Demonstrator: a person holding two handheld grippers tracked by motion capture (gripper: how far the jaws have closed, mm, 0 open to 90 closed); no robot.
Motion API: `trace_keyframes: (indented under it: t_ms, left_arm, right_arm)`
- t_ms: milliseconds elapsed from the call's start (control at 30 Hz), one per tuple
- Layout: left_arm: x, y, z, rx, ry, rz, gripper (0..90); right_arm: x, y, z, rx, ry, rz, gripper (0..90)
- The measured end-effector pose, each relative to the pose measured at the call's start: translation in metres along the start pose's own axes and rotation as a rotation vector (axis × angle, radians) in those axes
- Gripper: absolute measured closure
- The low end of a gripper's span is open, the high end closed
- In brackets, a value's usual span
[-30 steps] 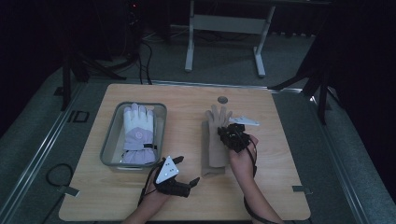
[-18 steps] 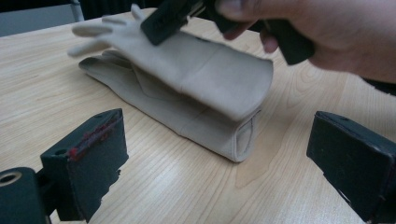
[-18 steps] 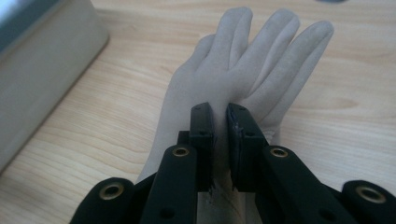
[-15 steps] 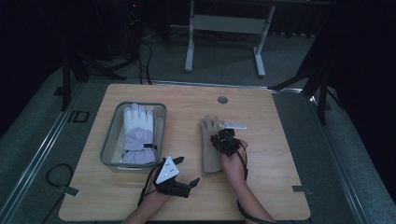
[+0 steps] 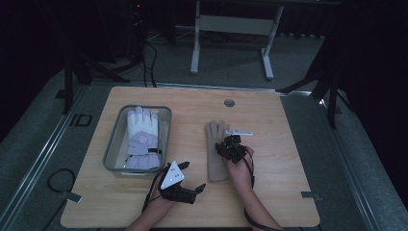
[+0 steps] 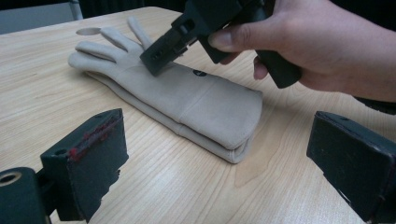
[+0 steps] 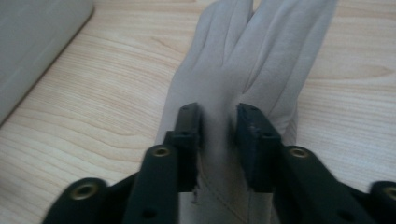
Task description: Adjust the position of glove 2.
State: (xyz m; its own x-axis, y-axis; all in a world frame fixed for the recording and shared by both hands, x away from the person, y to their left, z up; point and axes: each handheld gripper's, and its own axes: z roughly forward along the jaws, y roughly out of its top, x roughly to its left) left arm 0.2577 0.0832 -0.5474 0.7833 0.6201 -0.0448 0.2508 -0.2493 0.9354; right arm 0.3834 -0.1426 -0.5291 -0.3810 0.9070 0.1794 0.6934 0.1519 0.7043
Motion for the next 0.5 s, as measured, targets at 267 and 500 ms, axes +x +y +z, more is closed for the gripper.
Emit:
trace_keyframes:
  t_ms: [267,500]
  left_arm:
    - [0.0,0.0,0.0,0.002,0.003,-0.001,5.0]
    - [0.0,0.0,0.001,0.003,0.004,-0.003,5.0]
  right_arm:
    - [-0.012,0.008,-0.01,-0.034,0.055,-0.037,33.5]
    - [-0.025,0.009,-0.016,-0.013,0.116,-0.079,14.5]
